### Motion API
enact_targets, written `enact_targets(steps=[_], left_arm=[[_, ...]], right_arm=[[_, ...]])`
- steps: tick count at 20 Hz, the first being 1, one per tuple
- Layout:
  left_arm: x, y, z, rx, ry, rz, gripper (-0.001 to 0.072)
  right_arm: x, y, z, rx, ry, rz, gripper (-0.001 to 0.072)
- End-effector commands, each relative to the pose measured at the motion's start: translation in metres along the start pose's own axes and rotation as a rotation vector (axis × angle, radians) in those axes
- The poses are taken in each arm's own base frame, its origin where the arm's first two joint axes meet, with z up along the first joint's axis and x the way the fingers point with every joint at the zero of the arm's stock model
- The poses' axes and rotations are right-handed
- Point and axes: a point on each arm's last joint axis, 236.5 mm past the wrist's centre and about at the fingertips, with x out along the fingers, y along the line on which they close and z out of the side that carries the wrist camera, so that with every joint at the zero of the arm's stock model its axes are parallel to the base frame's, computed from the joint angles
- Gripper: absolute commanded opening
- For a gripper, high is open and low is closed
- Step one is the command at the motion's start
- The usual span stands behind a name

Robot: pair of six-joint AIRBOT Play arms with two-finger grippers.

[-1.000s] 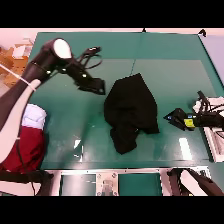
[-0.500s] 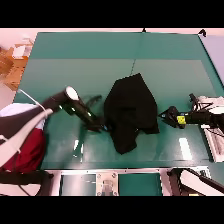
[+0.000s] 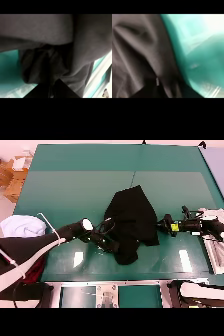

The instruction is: Fold the shirts.

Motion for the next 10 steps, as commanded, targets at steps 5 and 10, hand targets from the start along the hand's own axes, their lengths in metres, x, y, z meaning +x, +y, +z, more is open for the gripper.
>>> enact_targets(steps=[5, 10], left_arm=[[-0.114, 0.033, 0.042, 0.035, -0.135, 0.122, 0.0023], [-0.336, -0.054, 0.100, 0.257, -0.666, 0.209, 0.0023]], right_arm=[[-0.007, 0.052, 0.005, -0.135, 0.048, 0.188, 0.0019], [-0.123, 0.212, 0.000, -0.492, -0.066, 0.465, 0.0020]])
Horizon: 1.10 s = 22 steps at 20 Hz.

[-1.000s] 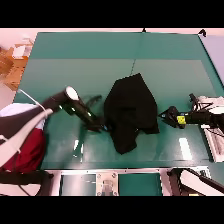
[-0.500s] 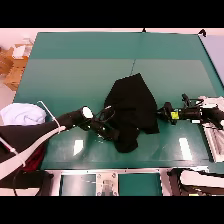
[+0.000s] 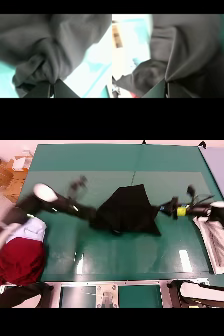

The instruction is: Fold the shirts.

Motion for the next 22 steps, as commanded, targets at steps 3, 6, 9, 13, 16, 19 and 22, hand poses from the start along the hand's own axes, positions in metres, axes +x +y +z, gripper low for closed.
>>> enact_targets(steps=[3, 6, 9, 13, 16, 19, 22], left_arm=[[-0.221, -0.110, 0.106, 0.335, -0.528, 0.085, 0.0023], [-0.325, -0.196, 0.113, 0.530, -0.760, 0.078, 0.0024], [-0.407, -0.245, 0.100, 0.628, -0.955, 0.138, 0.0023], [-0.392, -0.195, 0.095, 0.507, -0.835, 0.290, 0.0024], [-0.322, -0.114, 0.108, 0.376, -0.639, 0.382, 0.0024], [-0.230, -0.039, 0.119, 0.251, -0.459, 0.377, 0.0024], [-0.120, 0.032, 0.108, 0.159, -0.223, 0.317, 0.0025]], right_arm=[[-0.105, 0.234, 0.002, -0.522, -0.196, 0.218, 0.0020], [-0.174, 0.351, -0.051, -0.883, -0.368, 0.219, 0.0020], [-0.226, 0.419, -0.103, -1.086, -0.552, 0.187, 0.0020], [-0.243, 0.423, -0.126, -1.148, -0.652, 0.052, 0.0020], [-0.225, 0.380, -0.114, -1.053, -0.568, -0.018, 0.0020], [-0.187, 0.302, -0.088, -0.848, -0.448, -0.015, 0.0020], [-0.128, 0.182, -0.068, -0.555, -0.310, -0.005, 0.0021]])
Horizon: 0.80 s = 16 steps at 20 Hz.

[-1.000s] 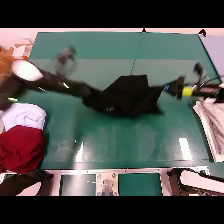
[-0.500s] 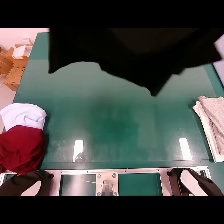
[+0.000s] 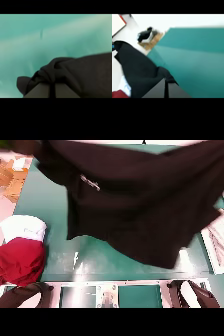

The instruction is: Fold the shirts.

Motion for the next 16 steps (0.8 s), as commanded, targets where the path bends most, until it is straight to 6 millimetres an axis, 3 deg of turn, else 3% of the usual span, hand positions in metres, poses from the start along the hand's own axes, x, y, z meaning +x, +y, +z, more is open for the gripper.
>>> enact_targets(steps=[1, 4, 5, 7, 9, 11, 12, 13, 14, 16], left_arm=[[0.115, 0.023, -0.088, -0.072, 0.266, -0.079, 0.0025], [0.192, 0.030, -0.160, -0.162, 0.462, -0.168, 0.0024], [0.211, 0.033, -0.177, -0.184, 0.497, -0.181, 0.0025], [0.241, 0.039, -0.195, -0.239, 0.510, -0.189, 0.0025], [0.253, 0.047, -0.190, -0.252, 0.467, -0.168, 0.0025], [0.253, 0.048, -0.171, -0.232, 0.425, -0.164, 0.0025], [0.249, 0.045, -0.160, -0.220, 0.414, -0.173, 0.0025], [0.246, 0.043, -0.153, -0.210, 0.408, -0.181, 0.0025], [0.244, 0.041, -0.149, -0.204, 0.407, -0.188, 0.0025], [0.242, 0.040, -0.151, -0.201, 0.421, -0.194, 0.0025]], right_arm=[[0.045, -0.099, -0.113, 0.308, 0.125, -0.033, 0.0020], [0.072, -0.185, -0.233, 0.596, 0.171, -0.180, 0.0020], [0.075, -0.201, -0.262, 0.645, 0.192, -0.217, 0.0020], [0.080, -0.217, -0.297, 0.704, 0.243, -0.244, 0.0020], [0.084, -0.229, -0.305, 0.731, 0.267, -0.253, 0.0020], [0.087, -0.238, -0.294, 0.725, 0.261, -0.257, 0.0020], [0.088, -0.241, -0.283, 0.706, 0.249, -0.256, 0.0058], [0.088, -0.241, -0.271, 0.683, 0.236, -0.249, 0.0215], [0.089, -0.237, -0.258, 0.658, 0.235, -0.225, 0.0263], [0.082, -0.222, -0.234, 0.651, 0.278, -0.176, 0.0263]])
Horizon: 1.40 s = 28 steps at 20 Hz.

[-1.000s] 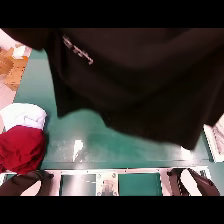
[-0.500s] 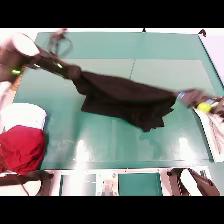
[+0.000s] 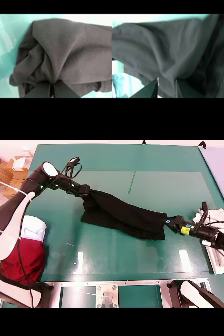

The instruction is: Fold the shirts.

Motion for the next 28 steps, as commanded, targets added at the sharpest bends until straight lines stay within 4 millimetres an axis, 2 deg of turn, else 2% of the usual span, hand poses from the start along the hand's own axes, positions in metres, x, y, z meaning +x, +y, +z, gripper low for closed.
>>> enact_targets(steps=[1, 3, 5, 6, 7, 8, 10, 12, 16, 20, 21, 23, 24, 26, 28], left_arm=[[-0.002, -0.004, 0.000, 0.010, 0.015, -0.012, 0.0025], [-0.002, -0.004, -0.001, 0.010, 0.020, -0.014, 0.0025], [-0.002, -0.004, 0.000, 0.011, 0.017, -0.013, 0.0025], [-0.002, -0.004, 0.000, 0.011, 0.017, -0.013, 0.0025], [-0.002, -0.004, 0.000, 0.011, 0.018, -0.013, 0.0025], [-0.002, -0.004, 0.000, 0.011, 0.017, -0.013, 0.0025], [-0.002, -0.004, 0.001, 0.011, 0.014, -0.012, 0.0025], [-0.002, -0.003, 0.002, 0.011, 0.010, -0.010, 0.0025], [-0.002, 0.000, 0.004, 0.015, -0.002, 0.002, 0.0025], [-0.002, 0.006, 0.002, 0.030, 0.008, 0.030, 0.0026], [-0.002, 0.008, 0.002, 0.035, 0.011, 0.037, 0.0026], [-0.002, 0.009, -0.001, 0.034, 0.019, 0.038, 0.0026], [-0.001, 0.009, -0.003, 0.035, 0.027, 0.039, 0.0026], [-0.004, 0.006, -0.007, 0.065, 0.051, 0.031, 0.0025], [-0.023, -0.009, 0.000, 0.098, 0.054, 0.013, 0.0024]], right_arm=[[-0.020, 0.021, 0.005, -0.013, 0.092, 0.003, 0.0263], [-0.032, 0.015, -0.014, 0.004, 0.162, -0.076, 0.0264], [-0.033, 0.012, -0.040, 0.028, 0.175, -0.105, 0.0284], [-0.030, 0.012, -0.057, 0.043, 0.177, -0.106, 0.0351], [-0.024, 0.009, -0.075, 0.054, 0.184, -0.108, 0.0431], [-0.016, 0.003, -0.094, 0.066, 0.195, -0.116, 0.0462], [0.009, -0.010, -0.125, 0.119, 0.198, -0.118, 0.0497], [0.031, -0.015, -0.137, 0.156, 0.166, -0.117, 0.0497], [0.061, -0.022, -0.133, 0.082, 0.135, -0.191, 0.0496], [0.089, -0.022, -0.108, 0.040, 0.115, -0.243, 0.0485], [0.096, -0.020, -0.102, 0.027, 0.115, -0.247, 0.0416], [0.109, -0.012, -0.096, -0.019, 0.136, -0.238, 0.0109], [0.114, -0.001, -0.094, -0.057, 0.151, -0.217, 0.0021], [0.114, 0.034, -0.086, -0.120, 0.173, -0.140, 0.0019], [0.095, 0.087, -0.056, -0.203, 0.142, -0.035, 0.0019]])
